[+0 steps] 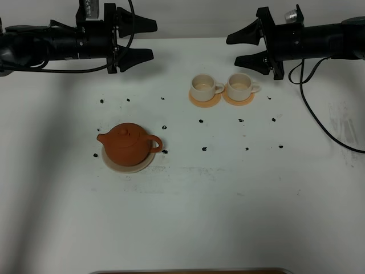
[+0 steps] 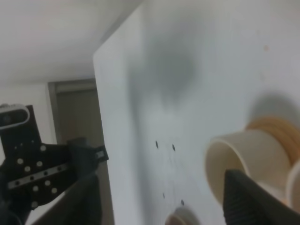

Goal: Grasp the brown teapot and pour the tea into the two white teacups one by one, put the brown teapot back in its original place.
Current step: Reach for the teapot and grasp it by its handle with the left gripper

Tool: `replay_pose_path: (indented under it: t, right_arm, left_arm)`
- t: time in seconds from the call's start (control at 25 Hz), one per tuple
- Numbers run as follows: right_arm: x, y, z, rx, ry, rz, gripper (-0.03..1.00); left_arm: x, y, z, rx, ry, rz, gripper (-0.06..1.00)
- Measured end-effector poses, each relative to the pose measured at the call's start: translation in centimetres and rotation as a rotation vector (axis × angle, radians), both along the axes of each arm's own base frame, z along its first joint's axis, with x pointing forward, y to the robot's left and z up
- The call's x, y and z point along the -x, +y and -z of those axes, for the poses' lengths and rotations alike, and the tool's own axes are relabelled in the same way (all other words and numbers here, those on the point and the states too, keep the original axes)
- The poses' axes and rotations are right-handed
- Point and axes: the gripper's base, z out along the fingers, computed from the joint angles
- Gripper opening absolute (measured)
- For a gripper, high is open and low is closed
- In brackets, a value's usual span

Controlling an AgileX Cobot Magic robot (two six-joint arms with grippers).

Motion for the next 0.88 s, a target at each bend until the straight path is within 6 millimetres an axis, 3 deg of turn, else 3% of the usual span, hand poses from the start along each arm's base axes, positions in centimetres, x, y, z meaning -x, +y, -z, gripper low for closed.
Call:
replay_pose_path:
  t: [0.16,0.4,0.6,0.72,0.88]
  right_arm:
    - [-0.7,0.1,-2.3,0.035,-0.119,-0.064,0.56]
    - [-1.6,-0.3,-6.7,0.221,-0.251,-0.179,0.54]
    - [-2.0,-1.3,-9.9,0.429,-0.281,-0.181,0.54]
    - [-1.5,-2.0,-12.0,0.517,-0.293,-0.159,0.54]
    - [0.2,-3.1,-16.3,0.623,-0.344,-0.122,0.53]
  left_arm:
    - [-0.3,0.1,-1.9,-0.123,-0.107,0.068,0.67]
    - [-0.3,1.2,-8.5,-0.452,-0.277,0.146,0.58]
    - [0.7,2.8,-11.1,-0.720,-0.284,0.146,0.56]
    - [1.3,3.7,-12.5,-0.831,-0.287,0.137,0.56]
    - [2.7,4.3,-14.9,-0.909,-0.292,0.102,0.56]
